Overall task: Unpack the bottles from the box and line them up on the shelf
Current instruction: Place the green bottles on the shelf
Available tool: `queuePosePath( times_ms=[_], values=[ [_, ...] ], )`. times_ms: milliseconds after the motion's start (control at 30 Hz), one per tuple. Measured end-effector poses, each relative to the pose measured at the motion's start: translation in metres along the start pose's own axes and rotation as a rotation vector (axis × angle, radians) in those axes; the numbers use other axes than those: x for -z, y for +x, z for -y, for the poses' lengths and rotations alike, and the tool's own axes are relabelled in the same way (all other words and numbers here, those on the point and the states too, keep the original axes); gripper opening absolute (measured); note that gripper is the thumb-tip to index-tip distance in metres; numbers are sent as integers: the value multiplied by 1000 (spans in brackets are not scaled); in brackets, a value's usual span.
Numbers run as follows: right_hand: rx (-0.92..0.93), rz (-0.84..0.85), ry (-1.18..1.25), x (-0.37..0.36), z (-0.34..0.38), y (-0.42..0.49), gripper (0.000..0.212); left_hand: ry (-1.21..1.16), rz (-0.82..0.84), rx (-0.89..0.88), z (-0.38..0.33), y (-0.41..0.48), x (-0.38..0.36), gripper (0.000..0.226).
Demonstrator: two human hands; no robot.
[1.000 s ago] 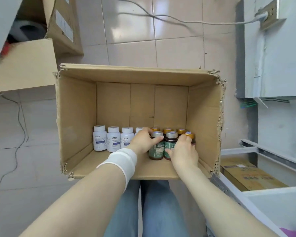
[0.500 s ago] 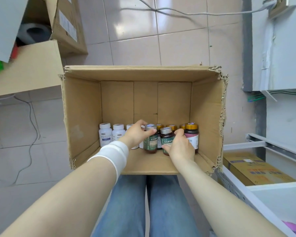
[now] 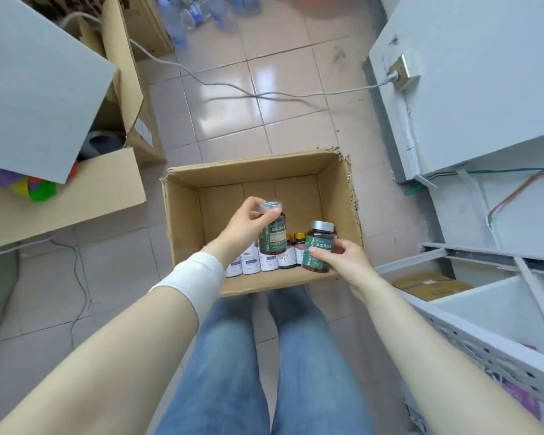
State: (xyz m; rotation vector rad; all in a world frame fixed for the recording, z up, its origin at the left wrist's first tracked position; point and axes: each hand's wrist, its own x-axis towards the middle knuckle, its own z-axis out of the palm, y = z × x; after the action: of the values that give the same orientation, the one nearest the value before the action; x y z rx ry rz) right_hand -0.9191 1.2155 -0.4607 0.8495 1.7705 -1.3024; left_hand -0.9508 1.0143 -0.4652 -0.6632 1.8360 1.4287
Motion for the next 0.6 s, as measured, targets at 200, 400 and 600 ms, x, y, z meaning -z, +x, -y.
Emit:
queuePosePath(
  times_ms=[200,400,600],
  values=[
    [160,-175,301,-12,-1,-110,58,-87,161,-265,-63,-86,4,20],
    [273,-320,660,-32,-40,-219,35,10,349,-446,-98,-183,-14,33],
    [467,-507,911,-13,-88,-325,34,126,563,-640,-116,-301,-78,26]
  ],
)
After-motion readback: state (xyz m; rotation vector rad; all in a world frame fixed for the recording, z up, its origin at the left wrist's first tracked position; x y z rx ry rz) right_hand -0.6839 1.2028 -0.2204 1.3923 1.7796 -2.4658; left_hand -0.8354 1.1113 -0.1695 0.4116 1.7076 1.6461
